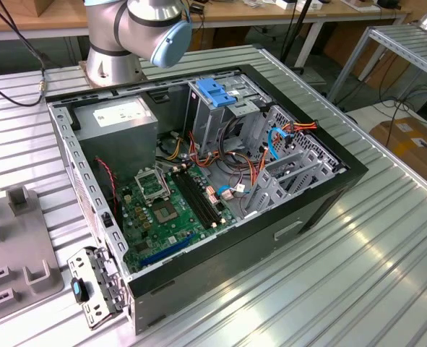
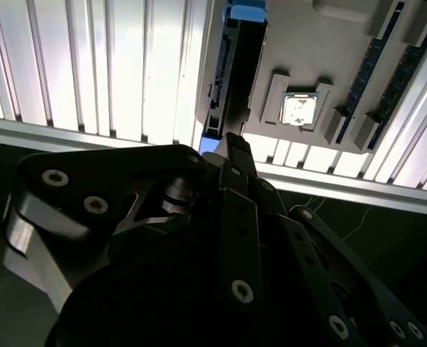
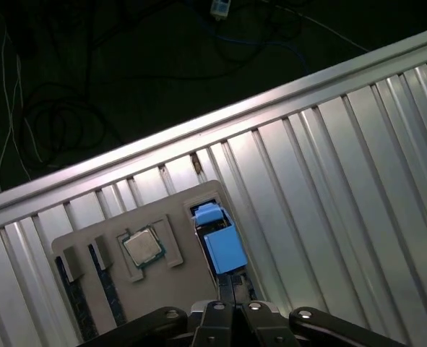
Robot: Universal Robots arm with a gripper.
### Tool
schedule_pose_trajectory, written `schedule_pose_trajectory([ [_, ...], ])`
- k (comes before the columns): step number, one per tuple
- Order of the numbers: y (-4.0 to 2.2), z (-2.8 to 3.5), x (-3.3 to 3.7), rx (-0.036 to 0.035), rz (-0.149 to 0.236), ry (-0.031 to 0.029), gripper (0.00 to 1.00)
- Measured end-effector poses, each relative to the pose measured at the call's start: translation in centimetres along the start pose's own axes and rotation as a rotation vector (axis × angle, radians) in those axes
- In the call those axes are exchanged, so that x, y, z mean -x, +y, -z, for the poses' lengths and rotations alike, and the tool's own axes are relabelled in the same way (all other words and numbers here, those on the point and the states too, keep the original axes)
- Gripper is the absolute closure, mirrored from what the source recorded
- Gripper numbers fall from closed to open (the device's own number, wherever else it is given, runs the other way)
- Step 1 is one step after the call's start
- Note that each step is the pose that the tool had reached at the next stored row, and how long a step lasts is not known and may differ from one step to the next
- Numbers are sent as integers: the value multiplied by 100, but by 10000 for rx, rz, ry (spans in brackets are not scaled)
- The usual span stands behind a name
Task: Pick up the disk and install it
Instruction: 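Pick up the disk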
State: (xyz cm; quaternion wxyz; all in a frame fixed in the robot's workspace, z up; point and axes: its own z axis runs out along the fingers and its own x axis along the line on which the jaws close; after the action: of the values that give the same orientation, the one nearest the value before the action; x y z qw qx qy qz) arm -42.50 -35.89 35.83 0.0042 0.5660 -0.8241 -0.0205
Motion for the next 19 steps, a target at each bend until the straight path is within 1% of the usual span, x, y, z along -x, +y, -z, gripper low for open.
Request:
schedule_pose_trajectory([
  [2, 0, 0, 0, 2, 168, 6, 89],
  [17, 0, 0, 0, 4, 229, 9, 89],
  [19, 0, -1, 0, 5, 392, 14, 89],
])
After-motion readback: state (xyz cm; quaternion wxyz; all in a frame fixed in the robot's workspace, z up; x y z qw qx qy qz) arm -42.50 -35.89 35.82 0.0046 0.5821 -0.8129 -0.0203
